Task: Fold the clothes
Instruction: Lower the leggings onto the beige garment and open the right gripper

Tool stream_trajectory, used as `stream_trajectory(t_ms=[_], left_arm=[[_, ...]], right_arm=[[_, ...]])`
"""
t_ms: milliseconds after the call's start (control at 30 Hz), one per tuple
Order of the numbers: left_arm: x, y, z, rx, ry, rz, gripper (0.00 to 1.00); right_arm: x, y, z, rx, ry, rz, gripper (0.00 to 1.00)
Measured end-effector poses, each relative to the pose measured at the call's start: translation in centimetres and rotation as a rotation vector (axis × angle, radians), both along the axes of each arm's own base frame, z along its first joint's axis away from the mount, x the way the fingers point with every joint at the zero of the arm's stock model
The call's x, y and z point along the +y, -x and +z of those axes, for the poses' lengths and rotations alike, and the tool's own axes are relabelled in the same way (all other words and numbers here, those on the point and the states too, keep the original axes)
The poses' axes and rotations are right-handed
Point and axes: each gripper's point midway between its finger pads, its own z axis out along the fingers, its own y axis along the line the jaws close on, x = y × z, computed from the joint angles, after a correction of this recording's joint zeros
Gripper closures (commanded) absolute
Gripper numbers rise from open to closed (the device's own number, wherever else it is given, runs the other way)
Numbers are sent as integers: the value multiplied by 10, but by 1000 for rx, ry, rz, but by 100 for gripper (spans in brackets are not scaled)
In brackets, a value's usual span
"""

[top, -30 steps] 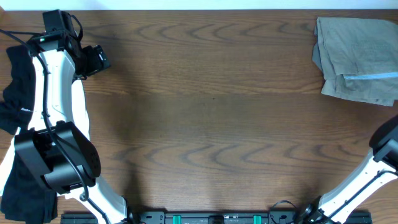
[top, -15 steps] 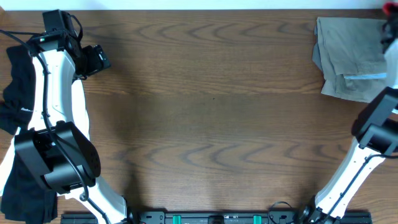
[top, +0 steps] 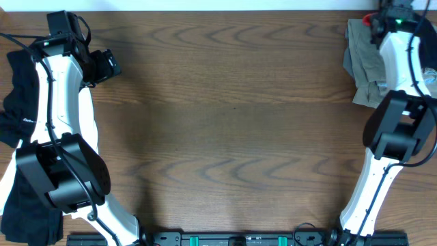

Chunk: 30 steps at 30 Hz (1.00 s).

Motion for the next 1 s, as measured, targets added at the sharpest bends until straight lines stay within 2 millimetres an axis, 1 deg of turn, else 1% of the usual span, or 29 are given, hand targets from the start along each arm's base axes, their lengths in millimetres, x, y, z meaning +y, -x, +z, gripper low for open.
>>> stream_trajectory(t_ms=[167, 300, 367, 400, 500, 567, 600, 667, 767, 833, 867, 933, 1000], left_arm=[[0, 0, 0, 0, 0, 0, 2], [0, 0, 0, -1, -1, 0, 2], [0, -1, 0, -2, -1, 0, 2], [0, -1, 0, -1, -1, 0, 2], [0, -1, -2, 3, 1, 0, 2], [0, -1, -4, 8, 2, 0, 2], [0, 0, -5, 10, 3, 0, 2], [0, 0, -6, 12, 3, 0, 2], [0, 0, -6, 12, 3, 0, 2], [0, 0, -6, 12, 3, 0, 2], [0, 0, -6, 13, 3, 0, 2], [0, 0, -6, 13, 3, 0, 2], [0, 0, -6, 14, 4, 0, 2]], right_arm=[[25, 1, -10, 52, -16, 39, 99], [34, 5, -16, 86, -24, 53, 98], [37, 6, -18, 96, -32, 54, 82], [39, 7, -20, 102, -39, 53, 69], [43, 14, -27, 139, -61, 51, 48], [46, 22, -34, 180, -79, 47, 43], [47, 27, -38, 199, -93, 39, 37], [52, 39, -47, 249, -132, 31, 30], [64, 55, -56, 316, -210, 40, 29], [75, 61, -51, 319, -270, 58, 28], [79, 61, -44, 304, -297, 67, 28], [88, 59, -23, 252, -347, 95, 26], [97, 58, 9, 180, -395, 132, 25]])
